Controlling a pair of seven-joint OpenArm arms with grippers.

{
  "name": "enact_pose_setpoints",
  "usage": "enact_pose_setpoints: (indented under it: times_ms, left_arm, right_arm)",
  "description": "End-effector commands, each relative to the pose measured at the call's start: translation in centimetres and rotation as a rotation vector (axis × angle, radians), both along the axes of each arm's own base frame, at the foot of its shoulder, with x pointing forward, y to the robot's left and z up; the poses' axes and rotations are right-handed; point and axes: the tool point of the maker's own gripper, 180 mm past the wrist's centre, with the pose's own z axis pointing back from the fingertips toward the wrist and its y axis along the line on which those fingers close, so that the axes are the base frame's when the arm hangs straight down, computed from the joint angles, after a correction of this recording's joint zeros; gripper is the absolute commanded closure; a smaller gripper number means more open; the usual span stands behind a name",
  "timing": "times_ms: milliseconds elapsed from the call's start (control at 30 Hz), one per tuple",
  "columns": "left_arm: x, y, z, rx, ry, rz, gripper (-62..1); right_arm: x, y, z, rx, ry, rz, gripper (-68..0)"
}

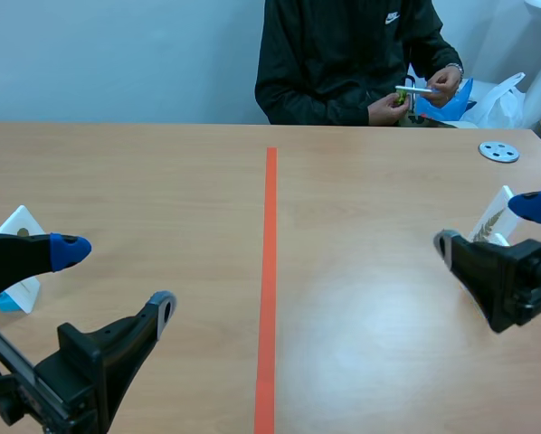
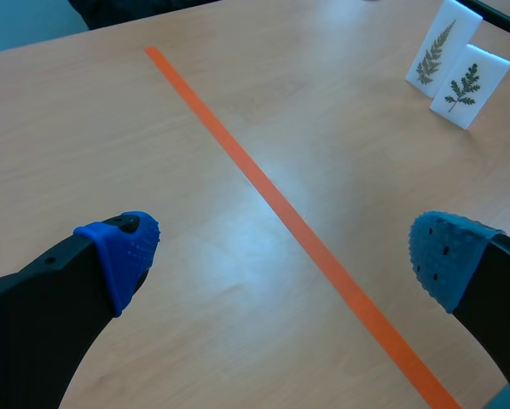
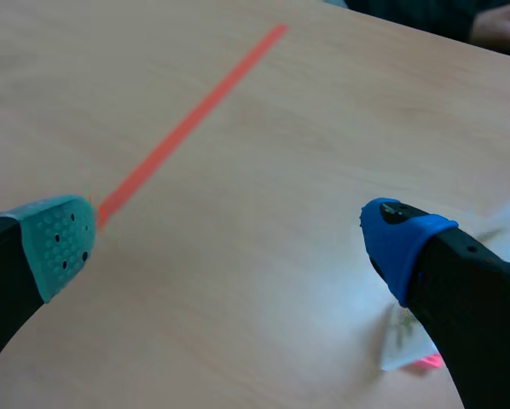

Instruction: Sort the leaf by its shape. The table is split by an orange tape line. A compound leaf with several leaflets goes to the left side, a simple leaf with one blade goes to the right side. Return to the home posture when a red brick is placed on the table.

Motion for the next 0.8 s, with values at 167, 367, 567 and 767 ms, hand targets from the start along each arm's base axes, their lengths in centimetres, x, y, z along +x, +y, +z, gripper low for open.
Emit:
enact_pose_setpoints:
  times_ms: [167, 367, 567, 767]
  left_arm:
    - [0.2, 0.0, 0.6, -0.017, -0.018, 0.004, -62.3]
    - [0.2, 0.0, 0.6, -0.017, -0.018, 0.004, -62.3]
    - [0.2, 0.0, 0.6, -0.017, -0.018, 0.004, -62.3]
    - [0.2, 0.0, 0.6, -0.017, -0.018, 0.004, -62.3]
  right_arm:
    - [-1.9, 2.2, 1.5, -0.005, 0.005, 0.070, -67.9]
    - [-2.9, 3.2, 1.7, -0.020, 0.024, 0.098, -67.9]
    - [-2.6, 2.8, 1.7, -0.024, 0.022, 0.071, -67.9]
    - [-2.3, 2.4, 1.7, -0.025, 0.021, 0.043, -67.9]
